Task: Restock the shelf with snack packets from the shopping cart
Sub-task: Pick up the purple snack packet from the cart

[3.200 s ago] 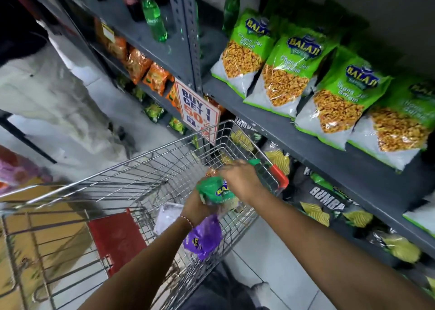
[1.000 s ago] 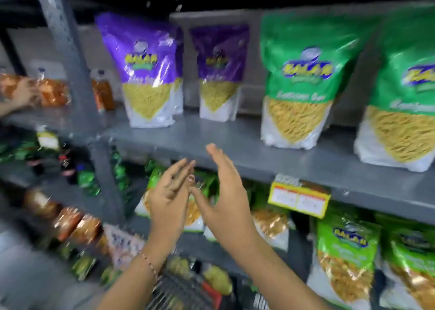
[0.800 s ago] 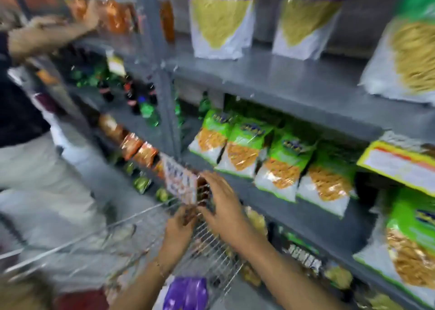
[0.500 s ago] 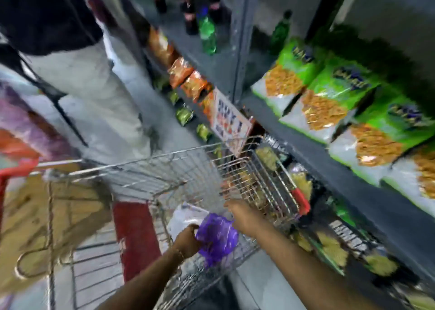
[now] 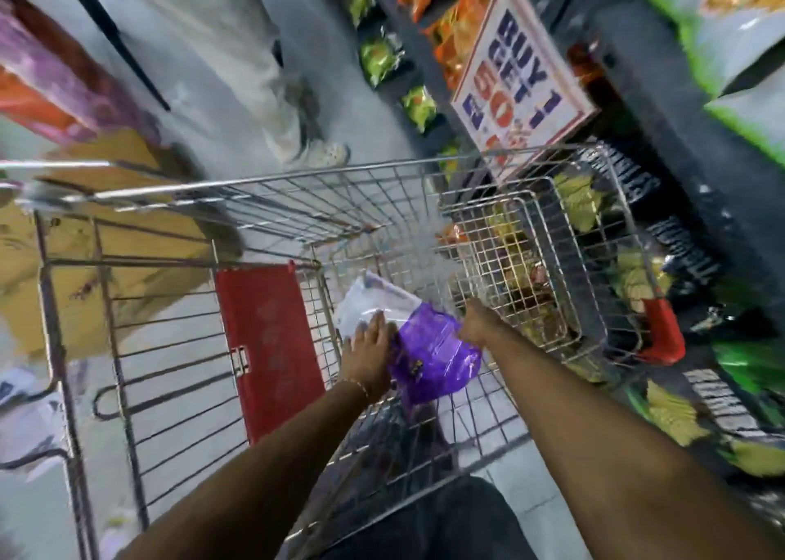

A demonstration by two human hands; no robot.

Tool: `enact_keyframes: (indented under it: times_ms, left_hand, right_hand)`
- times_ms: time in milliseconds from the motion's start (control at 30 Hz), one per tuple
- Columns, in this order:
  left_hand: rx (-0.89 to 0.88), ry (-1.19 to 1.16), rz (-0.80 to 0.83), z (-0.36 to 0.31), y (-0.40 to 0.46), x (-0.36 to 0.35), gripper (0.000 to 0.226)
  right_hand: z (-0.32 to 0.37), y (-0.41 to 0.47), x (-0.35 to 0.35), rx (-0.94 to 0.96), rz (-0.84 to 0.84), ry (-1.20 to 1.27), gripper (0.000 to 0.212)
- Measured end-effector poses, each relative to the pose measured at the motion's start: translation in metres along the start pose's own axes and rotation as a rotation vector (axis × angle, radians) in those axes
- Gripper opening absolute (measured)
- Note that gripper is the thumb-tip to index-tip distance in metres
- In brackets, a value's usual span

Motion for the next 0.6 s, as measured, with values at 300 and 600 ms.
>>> enact_keyframes:
  times_ms: [300,600]
  left_hand:
    - [-0.062,0.121,0.010,0.024,0.015,-0.028,0.107]
    - [0.022,-0.072,-0.135,0.033,0.016,-0.012,0.139]
  right_hand:
    - [0.002,0.024,-0.036,-0.072,0.191,-0.027,0.058]
    - [0.038,-0.018,-0.001,0.045,0.497,0.327,0.015]
Point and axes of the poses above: each hand's wrist, its own y-axis towards the middle knuckle, its own x-axis out of the back of the hand, z = x × y, the point moved 8 cm from there along y, towards the middle knuckle, and after that the axes turned 11 degrees about -x, right-handed, at the moved point
